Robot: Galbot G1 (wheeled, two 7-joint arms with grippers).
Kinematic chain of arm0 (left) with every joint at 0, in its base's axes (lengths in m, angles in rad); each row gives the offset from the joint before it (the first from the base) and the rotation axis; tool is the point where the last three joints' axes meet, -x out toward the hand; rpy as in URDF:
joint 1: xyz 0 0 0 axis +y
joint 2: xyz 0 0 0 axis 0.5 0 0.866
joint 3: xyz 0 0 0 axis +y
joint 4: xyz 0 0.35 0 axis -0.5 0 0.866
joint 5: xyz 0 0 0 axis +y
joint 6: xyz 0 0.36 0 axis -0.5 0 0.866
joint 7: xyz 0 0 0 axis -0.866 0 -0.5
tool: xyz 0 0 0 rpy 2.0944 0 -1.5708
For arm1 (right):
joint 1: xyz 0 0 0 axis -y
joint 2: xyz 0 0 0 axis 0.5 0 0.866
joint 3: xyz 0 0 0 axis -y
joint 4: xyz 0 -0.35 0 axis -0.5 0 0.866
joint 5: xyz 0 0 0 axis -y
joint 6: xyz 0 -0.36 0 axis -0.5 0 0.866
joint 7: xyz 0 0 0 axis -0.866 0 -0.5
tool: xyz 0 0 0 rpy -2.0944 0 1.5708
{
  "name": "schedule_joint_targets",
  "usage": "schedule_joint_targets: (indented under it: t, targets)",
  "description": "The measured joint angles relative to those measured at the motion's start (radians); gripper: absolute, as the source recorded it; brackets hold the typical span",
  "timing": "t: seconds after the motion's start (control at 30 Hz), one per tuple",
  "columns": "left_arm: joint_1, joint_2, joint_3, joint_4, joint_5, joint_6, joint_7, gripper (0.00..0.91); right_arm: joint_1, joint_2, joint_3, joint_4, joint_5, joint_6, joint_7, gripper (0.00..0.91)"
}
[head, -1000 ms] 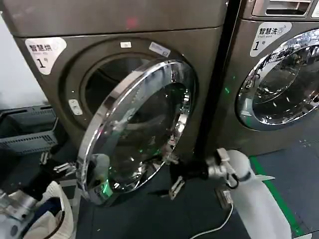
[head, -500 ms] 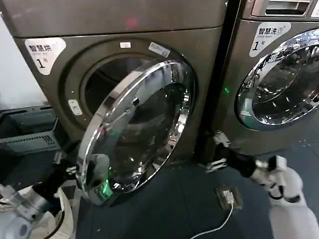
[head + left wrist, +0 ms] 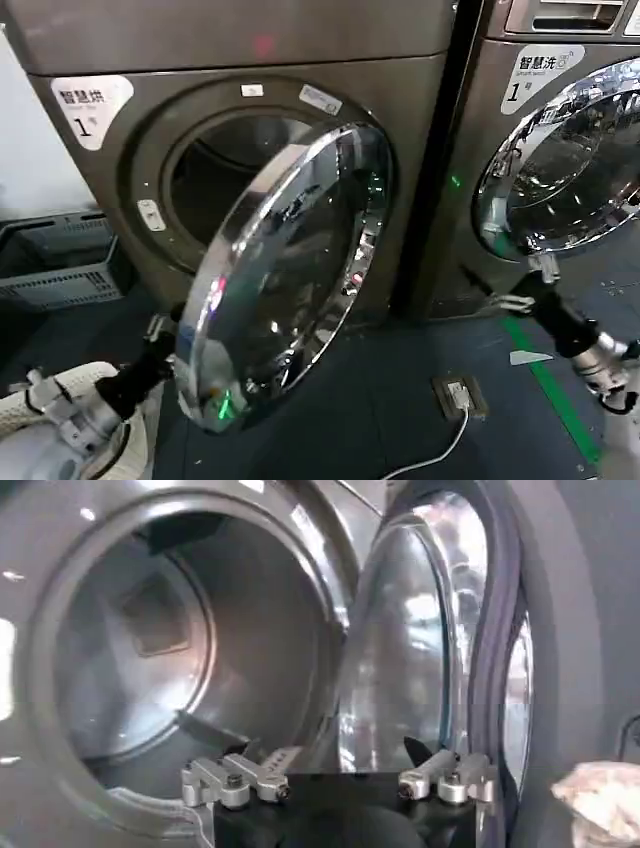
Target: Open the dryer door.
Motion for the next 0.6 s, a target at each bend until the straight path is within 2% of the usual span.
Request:
schedule_joint_targets:
  t: [0.23,0.33,0.6]
  targets:
    - [-0.04,0.077,0.087,0.004,-0.028,-0.025,0.0,0.907,-0.046,-0.026,0.092,0.059,-0.013,-0.058,0.222,0.907]
    - [-0.067,0.112,0.137,0.007,-0.032,-0.027,0.0,0.907,-0.059,-0.024,0.146,0.075,-0.018,-0.1,0.27,0.907]
    - [-0.176,0.203,0.307,0.029,-0.038,-0.043,-0.001,0.907,-0.108,-0.005,0.292,0.104,-0.079,-0.118,0.405,0.907]
